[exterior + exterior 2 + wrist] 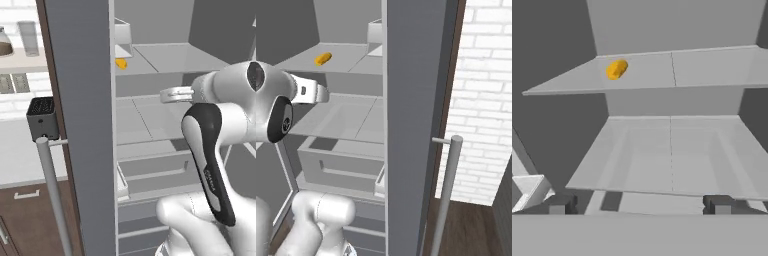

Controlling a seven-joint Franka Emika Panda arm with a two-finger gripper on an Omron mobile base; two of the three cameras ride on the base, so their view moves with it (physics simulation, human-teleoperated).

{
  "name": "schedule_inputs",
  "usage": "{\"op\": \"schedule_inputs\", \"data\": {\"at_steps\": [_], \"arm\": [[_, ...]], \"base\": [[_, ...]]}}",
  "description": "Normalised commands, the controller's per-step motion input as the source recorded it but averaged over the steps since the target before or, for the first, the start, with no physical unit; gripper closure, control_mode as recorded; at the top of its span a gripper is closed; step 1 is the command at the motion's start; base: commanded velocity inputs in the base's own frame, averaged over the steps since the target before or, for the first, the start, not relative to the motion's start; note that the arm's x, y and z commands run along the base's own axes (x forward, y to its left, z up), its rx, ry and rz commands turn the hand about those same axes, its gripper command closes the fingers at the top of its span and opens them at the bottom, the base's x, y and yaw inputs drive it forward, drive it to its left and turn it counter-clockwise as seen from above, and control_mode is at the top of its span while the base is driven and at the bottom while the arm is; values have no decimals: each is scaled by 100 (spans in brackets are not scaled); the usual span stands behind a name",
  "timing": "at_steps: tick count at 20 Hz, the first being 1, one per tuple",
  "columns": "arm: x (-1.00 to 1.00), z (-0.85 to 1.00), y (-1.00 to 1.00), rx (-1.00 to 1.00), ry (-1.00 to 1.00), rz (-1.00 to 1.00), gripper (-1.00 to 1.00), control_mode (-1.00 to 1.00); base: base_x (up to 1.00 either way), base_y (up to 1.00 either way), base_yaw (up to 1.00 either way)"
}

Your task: Place one corn and one fish in each tupperware on the nearby counter, to pack two identical lunches.

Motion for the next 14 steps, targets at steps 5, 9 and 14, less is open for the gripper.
{"op": "schedule_inputs", "data": {"at_steps": [5, 9, 14], "arm": [[87, 100, 26, 0, 2, -5, -100, -100], [100, 29, 36, 0, 0, 0, -100, -100], [100, -6, 53, 0, -5, 0, -100, -100]], "base": [[0, 0, 0], [0, 0, 0], [0, 0, 0]]}}
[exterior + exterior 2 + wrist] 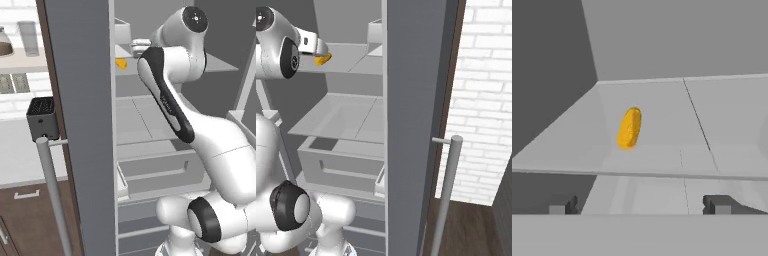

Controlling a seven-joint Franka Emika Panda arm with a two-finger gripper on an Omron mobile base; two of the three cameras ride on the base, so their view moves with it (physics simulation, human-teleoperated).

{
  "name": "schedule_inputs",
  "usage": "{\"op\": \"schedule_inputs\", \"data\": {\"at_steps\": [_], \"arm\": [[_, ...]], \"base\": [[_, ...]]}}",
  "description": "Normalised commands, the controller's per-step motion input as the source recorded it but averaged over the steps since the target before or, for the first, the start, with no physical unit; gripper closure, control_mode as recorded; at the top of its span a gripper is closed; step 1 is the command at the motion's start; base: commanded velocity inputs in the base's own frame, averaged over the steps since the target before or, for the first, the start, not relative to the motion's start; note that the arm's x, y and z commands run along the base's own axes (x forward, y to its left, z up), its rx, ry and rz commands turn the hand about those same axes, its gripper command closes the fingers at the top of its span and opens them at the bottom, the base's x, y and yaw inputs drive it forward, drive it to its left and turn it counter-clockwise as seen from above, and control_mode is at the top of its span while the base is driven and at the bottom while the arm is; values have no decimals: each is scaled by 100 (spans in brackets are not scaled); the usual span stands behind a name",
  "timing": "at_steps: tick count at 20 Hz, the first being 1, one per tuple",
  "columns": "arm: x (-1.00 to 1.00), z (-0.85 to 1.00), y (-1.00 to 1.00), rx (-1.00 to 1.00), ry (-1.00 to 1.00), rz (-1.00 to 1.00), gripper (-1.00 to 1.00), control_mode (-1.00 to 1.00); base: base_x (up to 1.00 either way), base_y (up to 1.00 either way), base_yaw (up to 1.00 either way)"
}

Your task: Place one corn and one fish in each tupperware on the nearby counter, to pack two identical lunches.

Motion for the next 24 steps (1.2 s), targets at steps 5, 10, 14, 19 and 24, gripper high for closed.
{"op": "schedule_inputs", "data": {"at_steps": [5, 10, 14, 19, 24], "arm": [[100, -8, 63, -1, 7, 0, -100, -100], [97, -64, 7, -7, 15, 0, -100, -100], [83, -21, 0, 0, 7, 1, -100, -100], [16, -4, 0, 0, 0, 0, -100, -100], [14, -28, 0, -1, 0, 0, -100, -100]], "base": [[0, 0, 0], [0, 0, 0], [0, 0, 0], [0, 0, 0], [0, 0, 0]]}}
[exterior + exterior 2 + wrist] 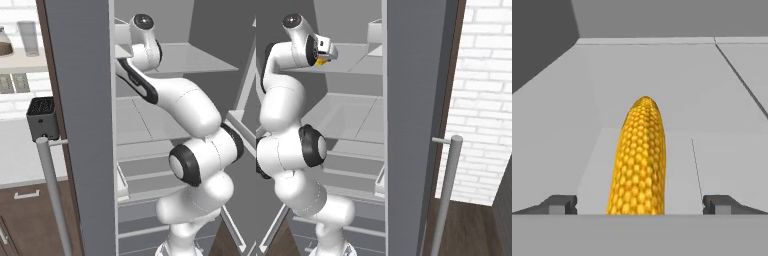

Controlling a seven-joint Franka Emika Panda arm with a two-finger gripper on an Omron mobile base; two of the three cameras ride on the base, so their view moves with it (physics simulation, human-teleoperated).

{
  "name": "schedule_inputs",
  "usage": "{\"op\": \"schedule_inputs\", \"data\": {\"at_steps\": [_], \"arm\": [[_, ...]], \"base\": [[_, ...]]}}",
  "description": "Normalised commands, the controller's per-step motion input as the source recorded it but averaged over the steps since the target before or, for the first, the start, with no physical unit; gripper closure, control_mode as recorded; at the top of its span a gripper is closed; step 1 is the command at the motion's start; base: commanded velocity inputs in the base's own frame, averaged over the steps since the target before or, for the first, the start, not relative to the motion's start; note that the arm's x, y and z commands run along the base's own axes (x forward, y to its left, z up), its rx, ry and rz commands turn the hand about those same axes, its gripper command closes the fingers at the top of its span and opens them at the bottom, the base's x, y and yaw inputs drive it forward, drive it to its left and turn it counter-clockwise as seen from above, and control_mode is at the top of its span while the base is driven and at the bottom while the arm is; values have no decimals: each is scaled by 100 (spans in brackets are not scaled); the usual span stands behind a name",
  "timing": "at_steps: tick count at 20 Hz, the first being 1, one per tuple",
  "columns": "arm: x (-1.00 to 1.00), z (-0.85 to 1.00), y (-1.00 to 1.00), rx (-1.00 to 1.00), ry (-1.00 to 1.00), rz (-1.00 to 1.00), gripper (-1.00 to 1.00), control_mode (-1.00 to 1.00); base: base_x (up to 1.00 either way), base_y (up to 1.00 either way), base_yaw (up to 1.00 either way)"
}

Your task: Place one corn and one fish in each tupperware on the nearby counter, to pack two identical lunches.

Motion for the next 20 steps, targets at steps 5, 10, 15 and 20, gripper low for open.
{"op": "schedule_inputs", "data": {"at_steps": [5, 10, 15, 20], "arm": [[24, -47, 4, -2, 0, 0, 100, -100], [15, -27, 0, 0, -2, 0, 100, -100], [-7, -5, -4, 0, -6, 0, 100, -100], [-100, -17, -82, 11, -31, 1, 100, -100]], "base": [[0, 0, 0], [0, 0, 0], [0, 0, 0], [0, 0, 0]]}}
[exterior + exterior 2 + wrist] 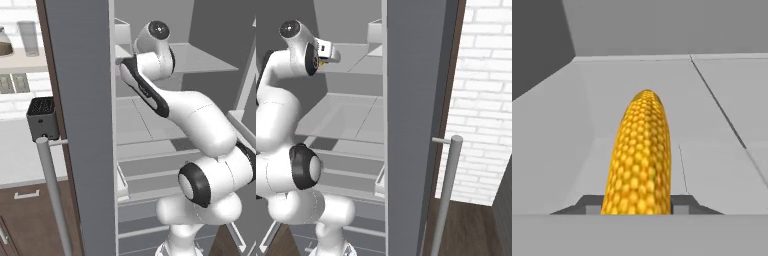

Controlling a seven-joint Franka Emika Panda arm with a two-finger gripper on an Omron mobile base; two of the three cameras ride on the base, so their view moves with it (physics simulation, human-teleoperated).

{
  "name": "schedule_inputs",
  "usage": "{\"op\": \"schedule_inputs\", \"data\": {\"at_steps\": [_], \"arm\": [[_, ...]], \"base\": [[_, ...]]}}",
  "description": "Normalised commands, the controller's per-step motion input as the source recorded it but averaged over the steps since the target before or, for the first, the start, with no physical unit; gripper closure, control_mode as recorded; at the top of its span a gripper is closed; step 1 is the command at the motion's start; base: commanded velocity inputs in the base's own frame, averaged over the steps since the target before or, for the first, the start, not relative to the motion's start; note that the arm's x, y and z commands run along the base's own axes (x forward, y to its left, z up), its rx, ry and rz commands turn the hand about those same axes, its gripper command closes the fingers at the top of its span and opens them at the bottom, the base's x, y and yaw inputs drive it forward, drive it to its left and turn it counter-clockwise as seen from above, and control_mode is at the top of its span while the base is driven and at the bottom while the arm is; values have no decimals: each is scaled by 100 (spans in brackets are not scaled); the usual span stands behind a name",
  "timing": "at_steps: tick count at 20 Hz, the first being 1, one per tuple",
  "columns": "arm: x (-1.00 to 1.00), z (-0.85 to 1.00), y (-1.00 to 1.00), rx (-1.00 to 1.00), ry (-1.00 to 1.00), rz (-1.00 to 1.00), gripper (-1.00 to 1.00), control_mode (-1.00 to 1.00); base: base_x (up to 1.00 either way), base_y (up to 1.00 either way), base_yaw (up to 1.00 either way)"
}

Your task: Place one corn and one fish in each tupperware on the nearby counter, to pack two identical lunches.

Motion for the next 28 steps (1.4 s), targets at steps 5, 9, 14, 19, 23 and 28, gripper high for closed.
{"op": "schedule_inputs", "data": {"at_steps": [5, 9, 14, 19, 23, 28], "arm": [[-100, -24, -77, 23, -51, 0, 100, -100], [-100, 38, -57, 28, -36, 0, 100, -100], [-100, 66, -65, 14, -7, 0, 100, -100], [-100, -83, -30, -17, 46, 0, 100, -100], [-100, -100, -5, -34, 69, 0, 100, -100], [-25, -55, 15, -31, 70, 0, 100, -100]], "base": [[0, 0, 0], [0, 0, 0], [0, 0, 0], [0, 0, 0], [0, 0, 0], [0, 0, 0]]}}
